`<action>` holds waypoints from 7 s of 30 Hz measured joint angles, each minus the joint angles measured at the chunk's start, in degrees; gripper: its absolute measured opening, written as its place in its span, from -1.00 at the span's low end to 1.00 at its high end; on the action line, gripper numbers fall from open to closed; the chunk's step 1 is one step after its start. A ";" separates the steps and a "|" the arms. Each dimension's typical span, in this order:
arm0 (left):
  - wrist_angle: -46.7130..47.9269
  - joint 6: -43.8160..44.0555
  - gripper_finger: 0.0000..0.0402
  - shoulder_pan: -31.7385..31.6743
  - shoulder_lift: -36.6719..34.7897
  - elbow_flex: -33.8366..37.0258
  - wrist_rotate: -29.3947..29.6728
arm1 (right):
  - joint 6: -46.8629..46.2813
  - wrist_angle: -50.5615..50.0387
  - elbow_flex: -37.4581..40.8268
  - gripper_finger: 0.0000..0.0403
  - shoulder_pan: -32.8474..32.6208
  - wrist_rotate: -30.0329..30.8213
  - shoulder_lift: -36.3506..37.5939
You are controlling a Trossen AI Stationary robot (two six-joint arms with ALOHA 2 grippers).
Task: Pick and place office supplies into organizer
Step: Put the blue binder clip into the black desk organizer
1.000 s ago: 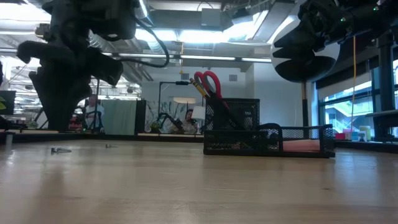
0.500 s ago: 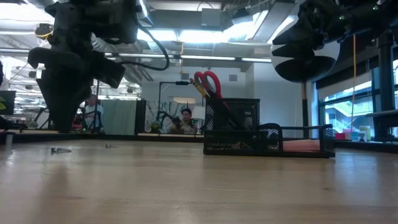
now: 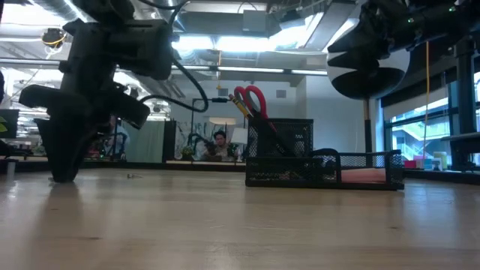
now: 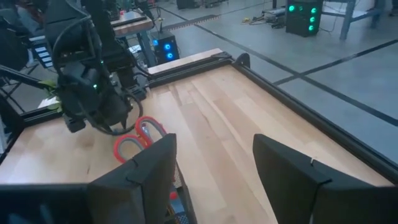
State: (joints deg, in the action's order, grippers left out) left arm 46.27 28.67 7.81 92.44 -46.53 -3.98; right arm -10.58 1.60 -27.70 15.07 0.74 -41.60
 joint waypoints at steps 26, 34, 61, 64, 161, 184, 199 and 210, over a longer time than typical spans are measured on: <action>0.97 5.03 -0.30 0.31 0.90 -1.31 -0.53 | 0.21 0.01 0.00 0.08 0.00 0.30 -0.02; 1.23 9.38 -0.30 0.31 0.90 -1.31 -0.56 | 0.23 0.01 0.00 0.08 0.01 0.30 -0.01; 3.56 17.30 -0.30 1.48 0.96 -1.11 -3.32 | 0.54 0.01 -0.02 0.08 0.00 0.28 -0.02; 3.18 18.51 -0.30 2.10 0.96 -1.11 -4.88 | 0.56 0.01 0.00 0.08 0.00 0.28 -0.02; -21.22 -27.47 -0.65 -1.22 -1.99 -11.17 13.92 | 5.04 0.34 -0.02 0.08 0.00 0.26 0.00; -49.38 -49.01 -0.65 -0.28 6.55 -11.16 16.90 | 6.38 -0.71 -0.02 0.08 0.02 0.06 -0.02; -50.35 -48.90 -0.65 1.09 14.29 -14.66 27.36 | 6.44 -2.85 -0.02 0.08 0.00 0.04 0.00; -48.87 -48.86 -0.64 1.09 14.27 -14.68 28.50 | 6.40 -3.29 -0.02 0.08 0.00 0.04 0.00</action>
State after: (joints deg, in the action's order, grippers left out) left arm -2.60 -20.18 8.91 106.72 -61.21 24.52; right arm -4.19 -1.69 -27.73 15.07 0.78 -41.61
